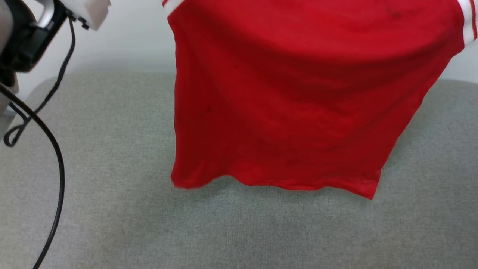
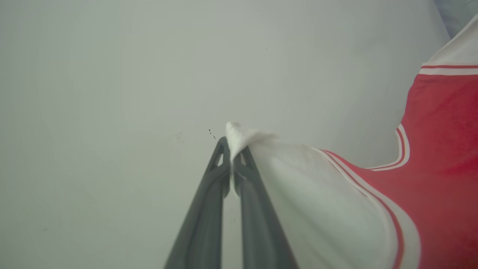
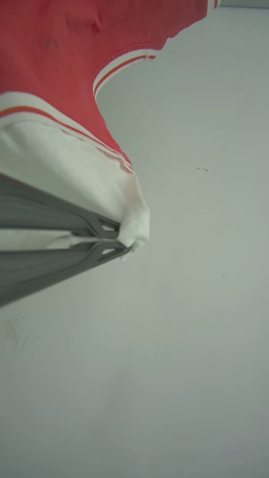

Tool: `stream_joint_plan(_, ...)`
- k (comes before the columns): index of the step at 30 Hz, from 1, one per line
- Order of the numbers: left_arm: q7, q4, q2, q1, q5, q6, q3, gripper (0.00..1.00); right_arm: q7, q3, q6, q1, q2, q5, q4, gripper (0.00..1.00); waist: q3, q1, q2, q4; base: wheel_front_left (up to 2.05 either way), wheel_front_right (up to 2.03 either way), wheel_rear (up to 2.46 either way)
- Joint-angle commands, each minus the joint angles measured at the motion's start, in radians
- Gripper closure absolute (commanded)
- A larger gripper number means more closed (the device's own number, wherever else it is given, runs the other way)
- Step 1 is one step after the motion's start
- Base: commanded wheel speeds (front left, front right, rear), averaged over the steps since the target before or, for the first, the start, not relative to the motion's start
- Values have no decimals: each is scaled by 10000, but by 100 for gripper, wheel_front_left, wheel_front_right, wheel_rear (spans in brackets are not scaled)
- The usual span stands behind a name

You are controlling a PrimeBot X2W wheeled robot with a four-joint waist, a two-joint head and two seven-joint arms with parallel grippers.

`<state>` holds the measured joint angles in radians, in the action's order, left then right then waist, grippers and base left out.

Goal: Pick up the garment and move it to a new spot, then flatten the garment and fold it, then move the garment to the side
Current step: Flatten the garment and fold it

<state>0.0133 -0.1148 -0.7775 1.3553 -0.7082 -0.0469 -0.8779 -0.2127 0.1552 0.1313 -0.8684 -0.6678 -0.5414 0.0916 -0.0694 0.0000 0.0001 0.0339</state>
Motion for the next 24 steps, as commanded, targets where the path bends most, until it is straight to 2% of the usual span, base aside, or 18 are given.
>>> stream_joint_plan(1, -72, -97, 59, 167, -20, 24, 75, 100, -17, 57, -12, -258, 35, 60, 73, 100, -302, 0, -1, 8, 0, 0, 0)
stream_joint_plan(7, -129, -750, 342, 998, 59, 30, 352, 100, -53, 314, -12, -1789, 36, 185, 726, 100, -1523, 0, -1, -30, 0, 0, 0)
stream_joint_plan(17, -891, -2735, 1261, 3015, 496, 82, 770, 100, 590, 1098, -12, -5553, 435, 902, 3144, 100, -3659, 0, -1, -65, 0, 0, 0)
stream_joint_plan(24, -1504, -4048, 1812, 4345, 747, 171, 974, 100, 1217, 1582, -12, -7837, 858, 1221, 4795, 100, -4776, 0, -1, -80, 0, 0, 0)
